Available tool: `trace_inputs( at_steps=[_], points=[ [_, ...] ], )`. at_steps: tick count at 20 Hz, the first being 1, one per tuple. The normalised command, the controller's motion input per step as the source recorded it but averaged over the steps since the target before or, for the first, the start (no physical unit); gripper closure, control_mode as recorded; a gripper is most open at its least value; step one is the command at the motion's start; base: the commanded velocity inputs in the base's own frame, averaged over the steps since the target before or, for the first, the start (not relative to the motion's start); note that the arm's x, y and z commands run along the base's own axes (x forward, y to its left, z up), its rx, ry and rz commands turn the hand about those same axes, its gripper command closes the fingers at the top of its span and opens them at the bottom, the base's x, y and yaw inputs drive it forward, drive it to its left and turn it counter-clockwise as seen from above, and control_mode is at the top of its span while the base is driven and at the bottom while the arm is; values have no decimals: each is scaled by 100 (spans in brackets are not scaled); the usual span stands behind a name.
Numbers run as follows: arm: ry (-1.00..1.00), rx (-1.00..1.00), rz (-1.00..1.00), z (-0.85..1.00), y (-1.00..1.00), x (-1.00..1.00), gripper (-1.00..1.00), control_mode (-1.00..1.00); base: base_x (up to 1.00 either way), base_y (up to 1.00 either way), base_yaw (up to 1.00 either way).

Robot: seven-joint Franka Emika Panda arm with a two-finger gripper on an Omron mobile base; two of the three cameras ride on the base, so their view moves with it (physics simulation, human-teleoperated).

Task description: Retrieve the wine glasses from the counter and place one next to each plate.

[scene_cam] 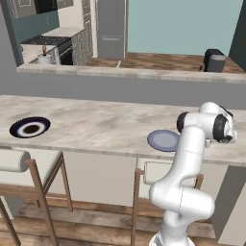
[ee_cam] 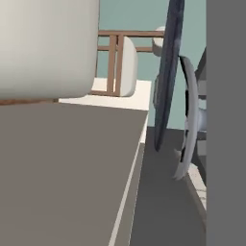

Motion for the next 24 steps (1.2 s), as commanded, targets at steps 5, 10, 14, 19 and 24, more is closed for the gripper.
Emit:
trace_inputs(
  at_steps=[5, 10, 14, 19, 24],
  points=[
    [0, 0, 6, -28, -23, 8, 100, -100, 0, 0, 0],
    [-1, 0, 5, -9, -32, 1, 100, -100, 0, 0, 0],
    [-1, 0, 5, -18, -21, 0, 100, -100, 0, 0, 0],
    [0, 0, 3, -13, -3, 0, -100, -100, 0, 0, 0],
    [3, 0, 0, 0, -4, -1, -100, -100, 0, 0, 0]
  ],
)
